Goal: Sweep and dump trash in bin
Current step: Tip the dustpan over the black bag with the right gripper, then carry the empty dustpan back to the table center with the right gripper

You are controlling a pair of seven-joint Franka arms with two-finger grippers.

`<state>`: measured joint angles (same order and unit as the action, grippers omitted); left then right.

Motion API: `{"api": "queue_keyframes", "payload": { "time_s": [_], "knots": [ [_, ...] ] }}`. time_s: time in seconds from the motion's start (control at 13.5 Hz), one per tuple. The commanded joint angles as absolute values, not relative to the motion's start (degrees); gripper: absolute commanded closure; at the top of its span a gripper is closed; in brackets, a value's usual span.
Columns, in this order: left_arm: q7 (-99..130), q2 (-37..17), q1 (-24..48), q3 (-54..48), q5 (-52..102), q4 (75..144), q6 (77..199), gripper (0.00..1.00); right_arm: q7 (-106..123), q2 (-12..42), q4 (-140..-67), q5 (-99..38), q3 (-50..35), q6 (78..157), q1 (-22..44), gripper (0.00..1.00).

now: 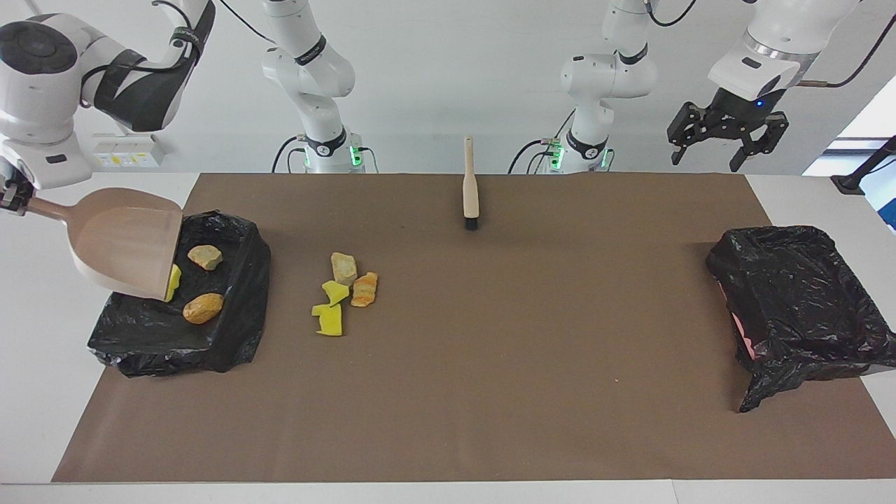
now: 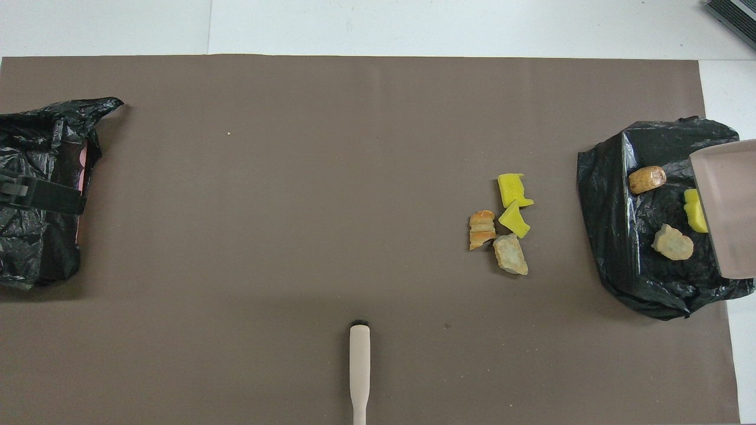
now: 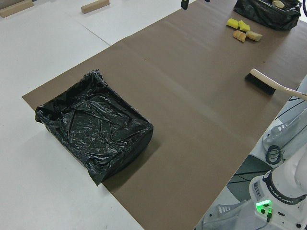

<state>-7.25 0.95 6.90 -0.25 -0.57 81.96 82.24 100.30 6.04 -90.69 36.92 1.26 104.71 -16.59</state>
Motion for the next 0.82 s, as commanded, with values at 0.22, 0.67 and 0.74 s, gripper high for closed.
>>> {"api": "queue_keyframes", "payload": {
  "time_s": [0.22, 0.67, 0.74],
  "knots": [
    [-7.12, 1.23, 6.59, -0.35, -1.14, 81.21, 80.77, 0.0, 81.69, 4.04, -90.35, 23.22, -0.78, 93.71, -14.69, 1.0],
    [-6.16, 1.84, 6.5, -0.18, -1.05, 82.44, 80.51, 0.0, 44.89, 2.73, -91.41, 12.33, -2.64, 86.58, -2.05, 1.0],
    [-6.07, 2.11, 6.5, -0.18, -1.05, 82.88, 80.42, 0.0, 37.78, 2.72, -91.41, 10.91, -2.64, 86.14, 0.68, 1.0]
  ]
}}
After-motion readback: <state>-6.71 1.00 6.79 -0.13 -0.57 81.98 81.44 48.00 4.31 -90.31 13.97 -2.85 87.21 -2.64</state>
